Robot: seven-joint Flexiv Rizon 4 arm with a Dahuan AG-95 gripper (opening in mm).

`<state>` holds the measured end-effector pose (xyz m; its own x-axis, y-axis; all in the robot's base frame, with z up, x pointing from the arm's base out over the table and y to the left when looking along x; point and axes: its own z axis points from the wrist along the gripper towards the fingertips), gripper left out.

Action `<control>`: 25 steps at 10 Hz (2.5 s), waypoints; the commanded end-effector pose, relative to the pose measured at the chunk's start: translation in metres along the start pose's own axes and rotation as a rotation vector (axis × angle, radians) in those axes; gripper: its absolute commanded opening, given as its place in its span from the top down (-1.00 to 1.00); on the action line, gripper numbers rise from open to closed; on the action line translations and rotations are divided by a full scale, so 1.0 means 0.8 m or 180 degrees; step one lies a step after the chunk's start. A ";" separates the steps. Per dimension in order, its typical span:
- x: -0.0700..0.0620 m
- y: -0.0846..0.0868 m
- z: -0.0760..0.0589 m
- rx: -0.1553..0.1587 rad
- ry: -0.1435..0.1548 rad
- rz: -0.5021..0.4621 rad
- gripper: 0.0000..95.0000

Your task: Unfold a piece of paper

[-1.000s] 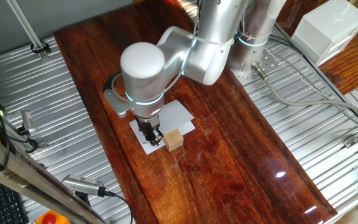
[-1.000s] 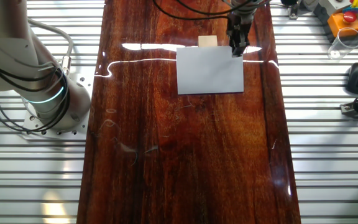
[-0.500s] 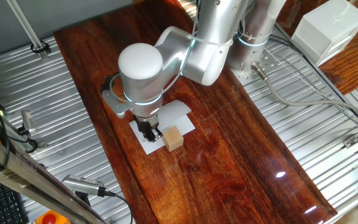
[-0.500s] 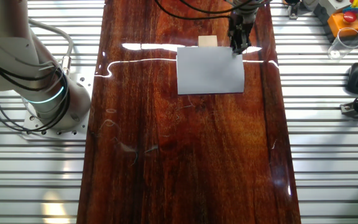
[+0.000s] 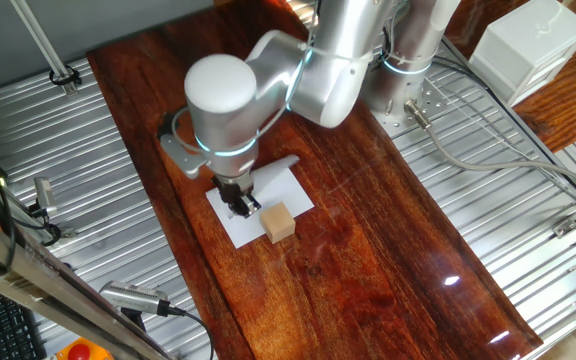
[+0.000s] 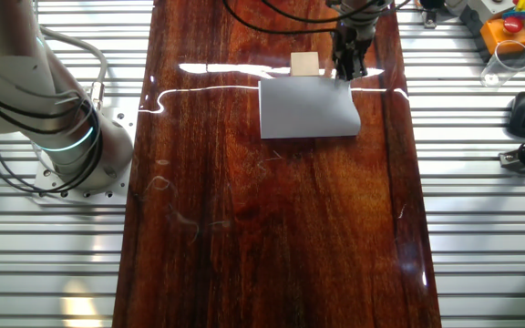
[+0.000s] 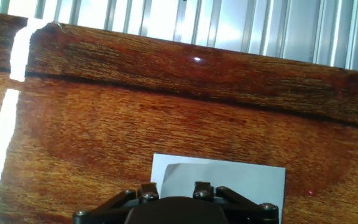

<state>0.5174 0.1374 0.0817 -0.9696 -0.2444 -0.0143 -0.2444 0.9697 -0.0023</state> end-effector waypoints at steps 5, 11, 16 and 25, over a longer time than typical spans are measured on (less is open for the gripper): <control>0.033 -0.038 -0.005 0.0003 -0.0005 -0.0304 1.00; 0.040 -0.049 -0.008 0.0024 0.0003 -0.0670 0.20; 0.040 -0.049 -0.008 -0.0056 -0.0002 -0.0686 0.20; 0.040 -0.049 -0.008 -0.0123 0.0011 -0.0450 0.20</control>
<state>0.4961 0.0914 0.0873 -0.9258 -0.3777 -0.0149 -0.3780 0.9251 0.0360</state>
